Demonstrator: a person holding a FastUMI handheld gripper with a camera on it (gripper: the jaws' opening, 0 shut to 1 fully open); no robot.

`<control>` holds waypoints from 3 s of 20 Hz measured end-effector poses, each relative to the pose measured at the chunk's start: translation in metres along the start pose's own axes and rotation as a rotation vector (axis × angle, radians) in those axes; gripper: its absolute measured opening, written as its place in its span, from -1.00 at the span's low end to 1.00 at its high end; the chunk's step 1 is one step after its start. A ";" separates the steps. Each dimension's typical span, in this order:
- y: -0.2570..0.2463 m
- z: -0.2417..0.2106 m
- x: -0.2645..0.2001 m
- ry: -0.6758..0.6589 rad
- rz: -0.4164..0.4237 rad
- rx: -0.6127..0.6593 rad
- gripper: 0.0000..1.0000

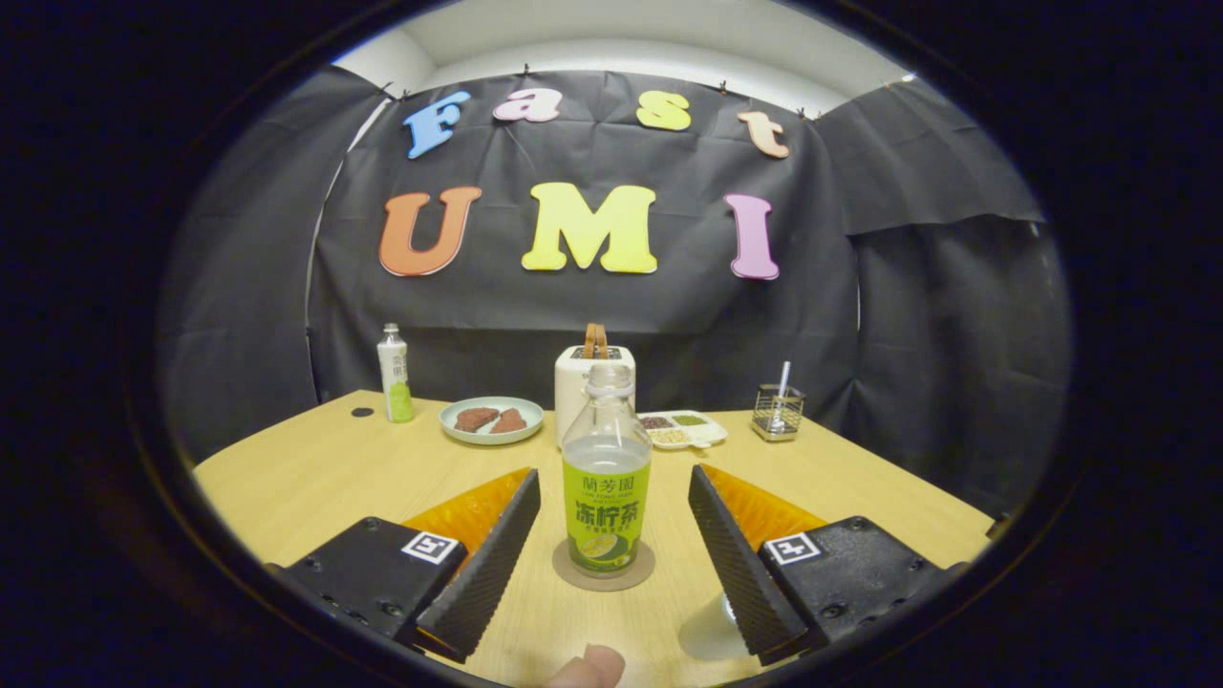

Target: Take the bottle from table, then pour the juice into the cup, finally place the bottle on the coaster

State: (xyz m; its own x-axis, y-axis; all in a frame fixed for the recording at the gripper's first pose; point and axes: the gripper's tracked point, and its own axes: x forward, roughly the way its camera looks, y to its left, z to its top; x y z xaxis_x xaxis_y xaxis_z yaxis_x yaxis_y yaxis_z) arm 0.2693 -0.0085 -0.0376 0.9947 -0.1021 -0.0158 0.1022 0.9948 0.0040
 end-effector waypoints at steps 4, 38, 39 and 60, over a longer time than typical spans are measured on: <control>0.003 0.005 -0.032 -0.007 -0.014 -0.026 1.00; -0.030 0.053 -0.227 0.003 -0.016 0.093 1.00; -0.032 0.052 -0.227 0.002 -0.020 0.094 1.00; -0.032 0.050 -0.230 0.002 -0.015 0.090 1.00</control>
State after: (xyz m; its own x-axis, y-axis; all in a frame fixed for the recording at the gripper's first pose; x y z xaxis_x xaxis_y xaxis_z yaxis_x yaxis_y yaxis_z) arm 0.0380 -0.0170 0.0160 0.9930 -0.1169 -0.0187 0.1182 0.9886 0.0933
